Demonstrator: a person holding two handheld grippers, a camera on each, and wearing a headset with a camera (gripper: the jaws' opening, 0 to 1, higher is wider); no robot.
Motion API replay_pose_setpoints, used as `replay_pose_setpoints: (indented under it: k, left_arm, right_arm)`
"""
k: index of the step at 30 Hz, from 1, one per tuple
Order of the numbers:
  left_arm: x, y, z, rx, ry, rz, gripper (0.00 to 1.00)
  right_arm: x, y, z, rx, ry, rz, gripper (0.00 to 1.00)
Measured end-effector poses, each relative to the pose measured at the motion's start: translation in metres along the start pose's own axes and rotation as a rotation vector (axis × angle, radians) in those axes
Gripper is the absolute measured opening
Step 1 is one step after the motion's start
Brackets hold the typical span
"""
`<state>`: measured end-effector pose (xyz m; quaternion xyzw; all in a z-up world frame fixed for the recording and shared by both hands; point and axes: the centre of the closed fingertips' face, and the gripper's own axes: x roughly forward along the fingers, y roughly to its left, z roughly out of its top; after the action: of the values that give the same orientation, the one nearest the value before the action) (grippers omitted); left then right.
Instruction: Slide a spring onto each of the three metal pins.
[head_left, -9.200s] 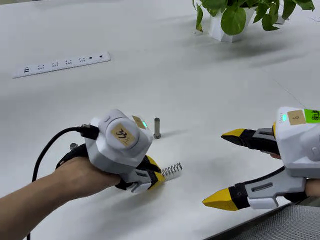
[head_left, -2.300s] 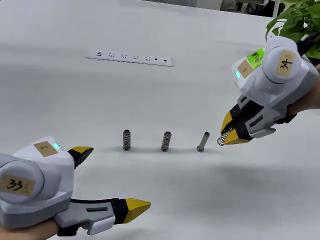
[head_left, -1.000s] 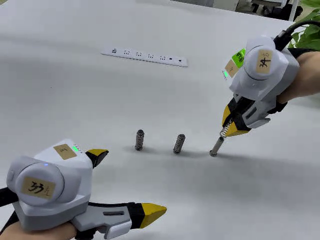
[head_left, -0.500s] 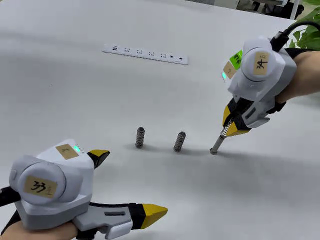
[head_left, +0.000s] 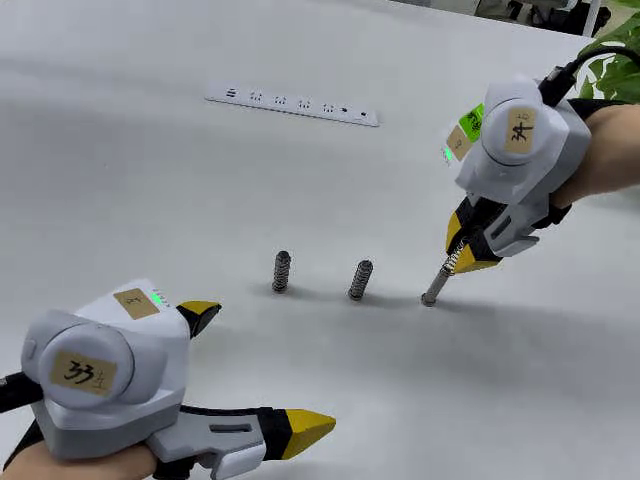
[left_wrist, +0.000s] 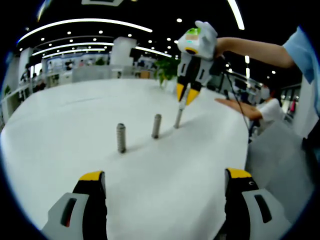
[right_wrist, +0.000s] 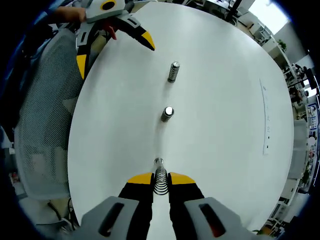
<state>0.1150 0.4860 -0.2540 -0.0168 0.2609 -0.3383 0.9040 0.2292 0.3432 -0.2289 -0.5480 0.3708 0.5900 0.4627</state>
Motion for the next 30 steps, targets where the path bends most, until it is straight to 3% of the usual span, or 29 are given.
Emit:
replay_pose_setpoints:
  k: [11, 30]
  left_arm:
    - [0.000, -0.001, -0.003, -0.005, 0.010, -0.005, 1.00]
    - [-0.003, 0.002, -0.008, -0.014, 0.019, -0.005, 1.00]
  right_arm:
    - [0.008, -0.004, -0.003, -0.010, 0.016, 0.010, 0.13]
    - [0.028, 0.006, 0.001, -0.040, 0.069, 0.031, 0.13]
